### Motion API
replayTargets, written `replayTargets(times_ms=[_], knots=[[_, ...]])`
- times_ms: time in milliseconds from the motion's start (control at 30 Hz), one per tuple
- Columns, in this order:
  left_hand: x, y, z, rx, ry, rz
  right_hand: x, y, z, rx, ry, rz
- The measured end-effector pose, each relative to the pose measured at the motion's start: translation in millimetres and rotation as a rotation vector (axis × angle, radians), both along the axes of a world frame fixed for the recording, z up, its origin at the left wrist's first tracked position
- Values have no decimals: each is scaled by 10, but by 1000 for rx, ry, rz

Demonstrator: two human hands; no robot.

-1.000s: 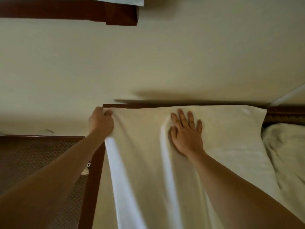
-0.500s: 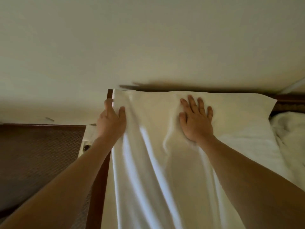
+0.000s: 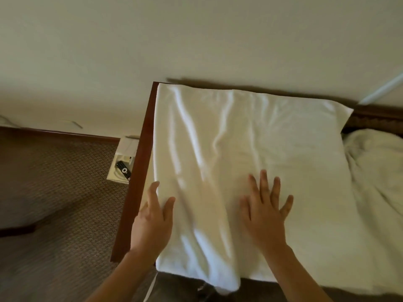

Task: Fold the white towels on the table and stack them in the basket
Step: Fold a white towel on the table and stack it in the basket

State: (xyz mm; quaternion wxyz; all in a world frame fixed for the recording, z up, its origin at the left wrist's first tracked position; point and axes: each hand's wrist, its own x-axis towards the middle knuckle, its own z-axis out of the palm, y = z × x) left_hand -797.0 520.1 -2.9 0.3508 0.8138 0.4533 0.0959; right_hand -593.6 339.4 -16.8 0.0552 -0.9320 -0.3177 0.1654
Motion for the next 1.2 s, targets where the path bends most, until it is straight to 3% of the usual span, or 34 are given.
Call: replayTargets(times_ms=[100, 233, 400, 533, 600, 833, 967, 1100, 1200], knots=[[-242, 110, -54, 81, 73, 71, -4, -437, -112, -158, 29, 2], [-518, 363, -58, 194, 197, 125, 41, -497, -140, -157, 39, 62], [-407, -76, -1, 383, 299, 160, -39, -616, -47, -86, 27, 63], [-179, -901, -171, 364, 380, -426, -597, -740, -39, 23, -4, 279], [-249, -1000, -282, 366, 431, -515, -700, -910, -99, 3, -18, 320], [-952, -548, -313, 307, 562, -185, -126, -1842, -141, -109, -16, -94], [-689, -826, -163, 239, 582, -14, -177, -1879, -67, -89, 19, -412], [141, -1542, -83, 294, 401, -488, -706, -1435, -77, 46, -2, 61], [542, -1704, -122, 305, 450, -638, -704, -1430, -138, 37, 9, 55]])
